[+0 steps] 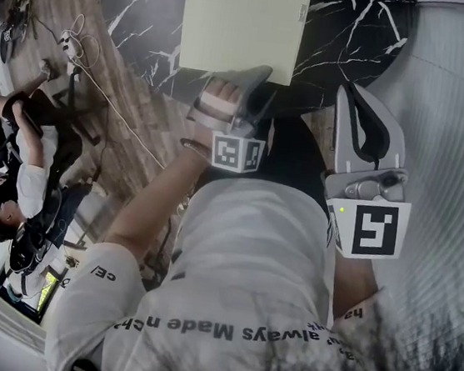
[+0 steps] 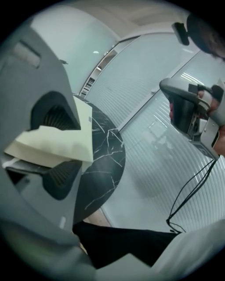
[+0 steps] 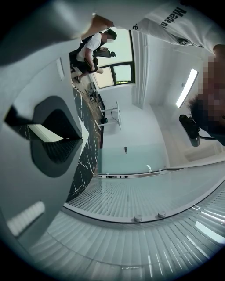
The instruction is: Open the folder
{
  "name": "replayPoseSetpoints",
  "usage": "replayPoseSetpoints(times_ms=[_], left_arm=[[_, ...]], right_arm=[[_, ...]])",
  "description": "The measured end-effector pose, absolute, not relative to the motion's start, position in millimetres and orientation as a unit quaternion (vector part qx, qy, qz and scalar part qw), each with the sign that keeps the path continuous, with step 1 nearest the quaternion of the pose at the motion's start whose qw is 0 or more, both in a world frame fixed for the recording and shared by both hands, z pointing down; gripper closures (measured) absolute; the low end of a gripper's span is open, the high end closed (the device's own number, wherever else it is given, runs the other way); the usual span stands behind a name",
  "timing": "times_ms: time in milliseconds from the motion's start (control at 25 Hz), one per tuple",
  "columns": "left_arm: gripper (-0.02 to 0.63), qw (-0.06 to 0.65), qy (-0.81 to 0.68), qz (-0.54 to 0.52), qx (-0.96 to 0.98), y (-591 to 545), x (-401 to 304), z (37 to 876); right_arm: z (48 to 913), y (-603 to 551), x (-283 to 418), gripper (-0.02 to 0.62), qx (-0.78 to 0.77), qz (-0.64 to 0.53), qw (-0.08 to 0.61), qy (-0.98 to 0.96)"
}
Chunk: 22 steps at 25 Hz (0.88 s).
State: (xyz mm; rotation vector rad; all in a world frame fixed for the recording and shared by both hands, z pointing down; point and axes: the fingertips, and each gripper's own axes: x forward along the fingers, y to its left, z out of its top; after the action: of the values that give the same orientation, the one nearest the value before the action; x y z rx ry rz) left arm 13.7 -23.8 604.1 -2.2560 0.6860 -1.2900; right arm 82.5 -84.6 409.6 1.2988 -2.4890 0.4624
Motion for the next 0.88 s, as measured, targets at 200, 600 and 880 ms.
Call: replayPoseSetpoints(times_ms=[200,600,880], left_arm=[[0.438,0.244,0.253,-0.459,-0.816,-21.0,16.9,593.8],[0.466,0.275,0.254,-0.466,-0.802,-25.0,22.7,595.2],[0.479,0.274,0.260,-0.468,-0.799,-23.8,22.5,596.8]], right_arm=[[407.2,-82.1,84.8,0.594,0.454,0.159,0.145,-0.865],[457.1,-71.4,88.9,0.594,0.437,0.162,0.183,-0.866],[579.3,-62.1,65.6,0.594,0.389,0.300,0.211,-0.845]])
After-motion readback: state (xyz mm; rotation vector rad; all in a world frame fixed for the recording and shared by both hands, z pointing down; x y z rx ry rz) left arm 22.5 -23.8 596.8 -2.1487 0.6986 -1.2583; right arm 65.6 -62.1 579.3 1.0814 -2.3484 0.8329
